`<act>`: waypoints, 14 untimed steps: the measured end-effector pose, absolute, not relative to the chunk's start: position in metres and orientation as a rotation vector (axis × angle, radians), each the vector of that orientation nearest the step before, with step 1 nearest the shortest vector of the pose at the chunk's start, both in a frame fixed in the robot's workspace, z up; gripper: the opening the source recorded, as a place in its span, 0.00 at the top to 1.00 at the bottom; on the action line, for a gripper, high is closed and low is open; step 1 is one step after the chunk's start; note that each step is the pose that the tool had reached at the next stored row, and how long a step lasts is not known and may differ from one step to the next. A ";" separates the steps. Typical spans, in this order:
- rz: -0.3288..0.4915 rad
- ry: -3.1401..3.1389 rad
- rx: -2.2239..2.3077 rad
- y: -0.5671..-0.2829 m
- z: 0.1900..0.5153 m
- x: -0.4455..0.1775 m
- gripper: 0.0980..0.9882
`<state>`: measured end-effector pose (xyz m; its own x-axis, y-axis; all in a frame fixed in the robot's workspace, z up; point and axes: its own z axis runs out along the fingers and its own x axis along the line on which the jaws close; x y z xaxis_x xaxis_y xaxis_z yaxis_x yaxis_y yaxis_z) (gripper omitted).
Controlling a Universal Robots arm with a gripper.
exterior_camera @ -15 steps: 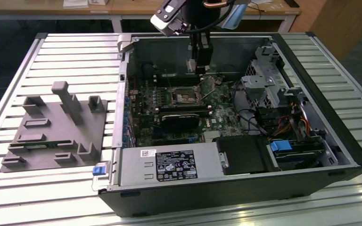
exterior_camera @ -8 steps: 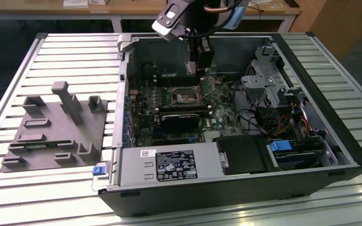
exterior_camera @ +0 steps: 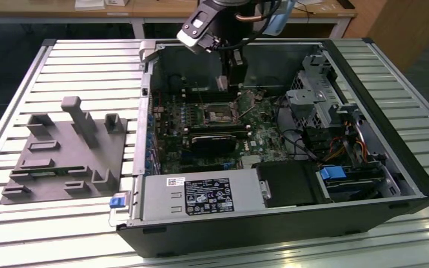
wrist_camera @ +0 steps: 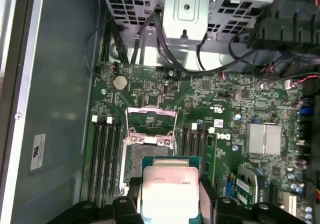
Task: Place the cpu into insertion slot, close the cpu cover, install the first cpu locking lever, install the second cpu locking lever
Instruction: 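Place the cpu into insertion slot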
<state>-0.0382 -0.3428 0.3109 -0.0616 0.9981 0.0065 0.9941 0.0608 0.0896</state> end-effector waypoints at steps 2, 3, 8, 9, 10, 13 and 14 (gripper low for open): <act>0.107 2.233 2.125 -0.341 0.307 -0.039 0.50; 0.107 2.226 2.132 -0.340 0.305 -0.039 0.50; 0.102 2.210 2.144 -0.339 0.297 -0.039 0.50; 0.100 2.209 2.142 -0.339 0.295 -0.039 0.50; 0.097 2.208 2.142 -0.339 0.293 -0.039 0.50; 0.094 2.203 2.144 -0.338 0.288 -0.040 0.50; 0.094 2.202 2.145 -0.338 0.287 -0.040 0.50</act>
<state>-0.0400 -0.3382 0.2865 -0.0262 0.9996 -0.0051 0.9956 0.0266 0.0898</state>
